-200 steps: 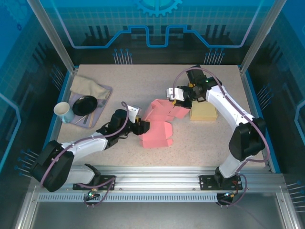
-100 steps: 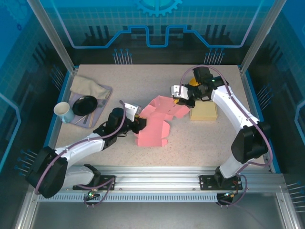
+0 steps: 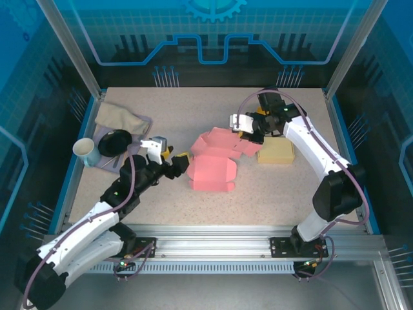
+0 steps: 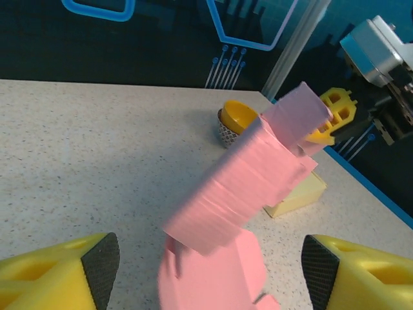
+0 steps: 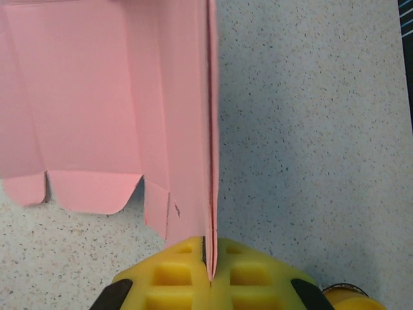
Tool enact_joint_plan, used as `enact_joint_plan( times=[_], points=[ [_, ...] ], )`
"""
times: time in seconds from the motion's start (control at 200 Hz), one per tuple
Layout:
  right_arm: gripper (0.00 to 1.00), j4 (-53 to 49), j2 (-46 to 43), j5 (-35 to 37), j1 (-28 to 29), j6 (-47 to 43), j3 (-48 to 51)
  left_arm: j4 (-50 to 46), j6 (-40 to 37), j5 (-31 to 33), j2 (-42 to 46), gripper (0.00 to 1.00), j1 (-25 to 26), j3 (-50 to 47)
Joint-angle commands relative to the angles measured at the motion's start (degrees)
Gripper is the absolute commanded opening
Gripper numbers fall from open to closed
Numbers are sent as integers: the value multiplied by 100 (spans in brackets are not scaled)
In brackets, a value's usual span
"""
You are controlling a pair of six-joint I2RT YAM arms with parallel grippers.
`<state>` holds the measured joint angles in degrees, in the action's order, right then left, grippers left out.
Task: Fold the paper box
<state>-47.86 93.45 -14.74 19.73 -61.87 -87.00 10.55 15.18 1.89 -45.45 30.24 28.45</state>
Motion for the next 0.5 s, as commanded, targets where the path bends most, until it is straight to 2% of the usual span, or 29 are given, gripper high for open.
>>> enact_joint_plan(
  times=[0.0, 0.1, 0.305, 0.41, 0.495],
  points=[
    [0, 217, 136, 669, 244, 72, -82, -356, 78, 432, -365, 78, 7, 258],
    [0, 693, 147, 1326, 499, -19, 198, -582, -118, 453, -942, 78, 2, 605],
    [0, 572, 407, 1584, 765, 79, 45, -30, -229, 93, -1723, 75, 2, 653],
    [0, 214, 736, 1939, 840, 289, -272, 171, -130, 283, -2021, 77, 0, 602],
    [0, 397, 803, 2149, 901, 125, -131, 16, -235, 643, -2353, 76, 5, 721]
  ],
)
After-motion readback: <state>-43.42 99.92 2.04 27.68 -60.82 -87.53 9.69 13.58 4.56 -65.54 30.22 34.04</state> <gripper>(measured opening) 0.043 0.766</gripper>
